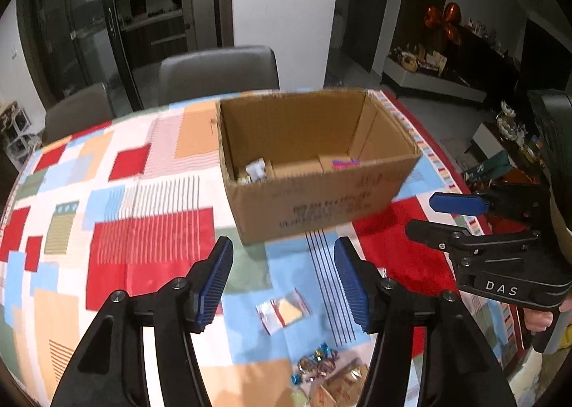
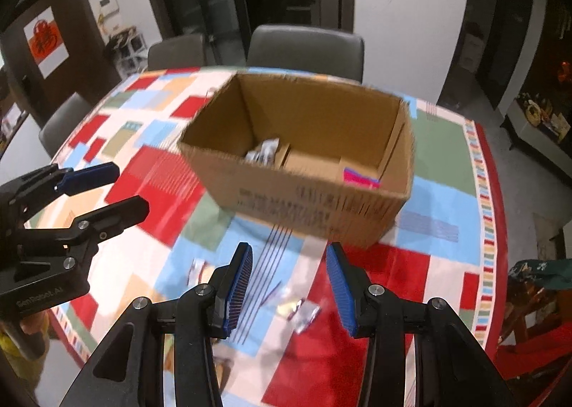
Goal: Organize snacks
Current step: 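Move both tools back down toward the remaining snacks on the table, then grasp the red-striped clear cake bag with the left tool while the right tool grasps the purple-striped clear bag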
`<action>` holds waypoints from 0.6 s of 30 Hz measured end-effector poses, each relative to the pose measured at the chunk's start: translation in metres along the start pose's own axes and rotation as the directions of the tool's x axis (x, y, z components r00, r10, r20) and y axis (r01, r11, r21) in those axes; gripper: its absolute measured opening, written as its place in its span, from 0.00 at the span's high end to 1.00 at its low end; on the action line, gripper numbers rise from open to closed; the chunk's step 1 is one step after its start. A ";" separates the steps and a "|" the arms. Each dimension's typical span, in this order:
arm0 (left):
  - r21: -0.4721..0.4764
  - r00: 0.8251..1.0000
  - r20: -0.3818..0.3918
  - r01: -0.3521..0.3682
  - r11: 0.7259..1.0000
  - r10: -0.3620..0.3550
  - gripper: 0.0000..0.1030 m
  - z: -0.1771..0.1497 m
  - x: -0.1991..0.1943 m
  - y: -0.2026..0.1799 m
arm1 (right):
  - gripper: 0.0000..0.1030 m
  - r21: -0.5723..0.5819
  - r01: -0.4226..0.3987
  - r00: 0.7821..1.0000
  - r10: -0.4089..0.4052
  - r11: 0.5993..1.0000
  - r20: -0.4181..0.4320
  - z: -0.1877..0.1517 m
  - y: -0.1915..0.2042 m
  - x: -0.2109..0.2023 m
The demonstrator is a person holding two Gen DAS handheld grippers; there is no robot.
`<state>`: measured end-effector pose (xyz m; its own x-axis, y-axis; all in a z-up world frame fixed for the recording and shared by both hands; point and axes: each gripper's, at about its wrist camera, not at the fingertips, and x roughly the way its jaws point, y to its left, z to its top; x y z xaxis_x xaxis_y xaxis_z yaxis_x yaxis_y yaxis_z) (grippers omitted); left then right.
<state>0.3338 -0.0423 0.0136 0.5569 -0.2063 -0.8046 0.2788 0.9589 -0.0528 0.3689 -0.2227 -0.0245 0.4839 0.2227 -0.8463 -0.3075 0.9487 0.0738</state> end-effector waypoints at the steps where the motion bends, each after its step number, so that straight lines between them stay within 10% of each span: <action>1: -0.006 1.000 -0.011 0.003 1.000 -0.003 0.43 -0.004 0.002 0.000 | 0.57 0.002 -0.004 1.000 0.005 1.000 -0.012 -0.002 0.000 0.002; 18: -0.114 0.966 -0.248 0.047 0.992 -0.075 0.39 -0.040 0.062 0.005 | 0.44 0.063 -0.052 0.970 0.065 0.997 -0.235 -0.039 -0.006 0.061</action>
<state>0.3385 -0.0426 -0.0602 0.3229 -0.2225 -0.9199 0.2139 0.9640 -0.1581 0.3681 -0.2238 -0.0970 0.2570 0.2251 -0.9398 -0.2797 0.9482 0.1506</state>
